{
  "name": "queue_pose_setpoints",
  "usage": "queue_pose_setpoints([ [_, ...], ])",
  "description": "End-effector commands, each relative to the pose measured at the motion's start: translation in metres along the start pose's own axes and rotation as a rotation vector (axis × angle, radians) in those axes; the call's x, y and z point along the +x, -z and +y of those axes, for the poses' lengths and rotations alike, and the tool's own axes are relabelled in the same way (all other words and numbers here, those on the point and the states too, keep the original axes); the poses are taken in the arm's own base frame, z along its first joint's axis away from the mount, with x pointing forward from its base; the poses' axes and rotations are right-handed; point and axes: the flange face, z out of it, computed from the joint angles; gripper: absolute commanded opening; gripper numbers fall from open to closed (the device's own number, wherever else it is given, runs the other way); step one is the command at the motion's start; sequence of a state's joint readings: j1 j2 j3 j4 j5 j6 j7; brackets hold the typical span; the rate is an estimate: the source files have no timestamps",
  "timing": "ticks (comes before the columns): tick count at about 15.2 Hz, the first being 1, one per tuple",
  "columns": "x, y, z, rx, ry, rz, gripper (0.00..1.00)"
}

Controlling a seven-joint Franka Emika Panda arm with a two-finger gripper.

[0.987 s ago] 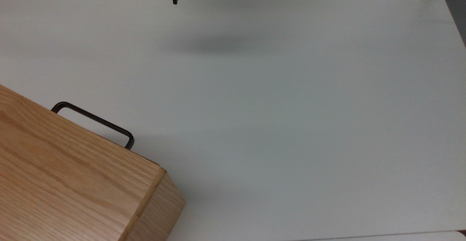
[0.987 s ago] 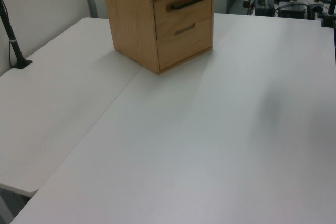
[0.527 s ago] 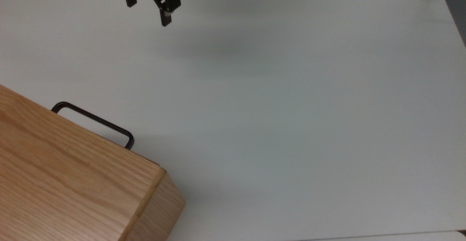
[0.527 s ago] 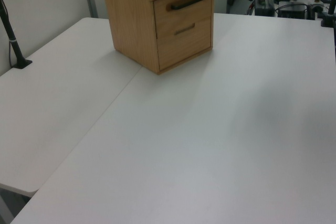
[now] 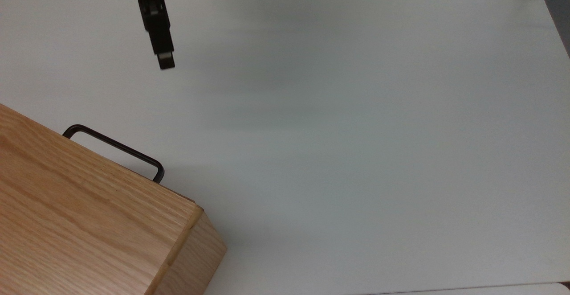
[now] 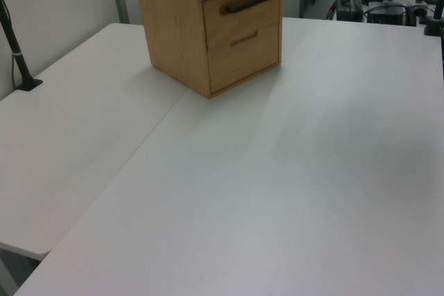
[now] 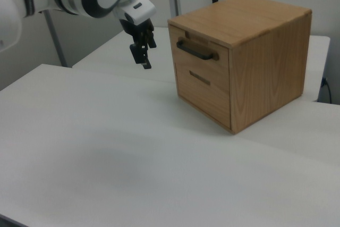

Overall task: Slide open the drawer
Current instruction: 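Lower the gripper onto the dark bar handle and close on it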

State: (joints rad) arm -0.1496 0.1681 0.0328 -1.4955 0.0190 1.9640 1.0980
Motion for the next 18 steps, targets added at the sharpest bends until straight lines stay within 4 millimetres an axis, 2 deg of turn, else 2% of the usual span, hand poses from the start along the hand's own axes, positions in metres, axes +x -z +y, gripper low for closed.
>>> queue_pose_setpoints([
  [1, 0.015, -0.001, -0.024, 0.082, -0.096, 0.043, 0.4],
  [2, 0.017, -0.002, -0.028, 0.108, -0.129, 0.052, 0.32],
  [3, 0.019, -0.005, -0.031, 0.131, -0.156, 0.061, 0.3],
  [4, 0.022, -0.004, -0.034, 0.162, -0.172, 0.075, 0.3],
  [7, 0.031, -0.027, -0.045, 0.19, -0.208, 0.09, 0.3],
  [10, 0.05, -0.047, -0.053, 0.195, -0.249, 0.104, 0.31],
  [14, 0.066, -0.044, -0.053, 0.262, -0.288, 0.144, 0.32],
  [18, 0.068, -0.066, -0.054, 0.238, -0.291, 0.145, 0.32],
])
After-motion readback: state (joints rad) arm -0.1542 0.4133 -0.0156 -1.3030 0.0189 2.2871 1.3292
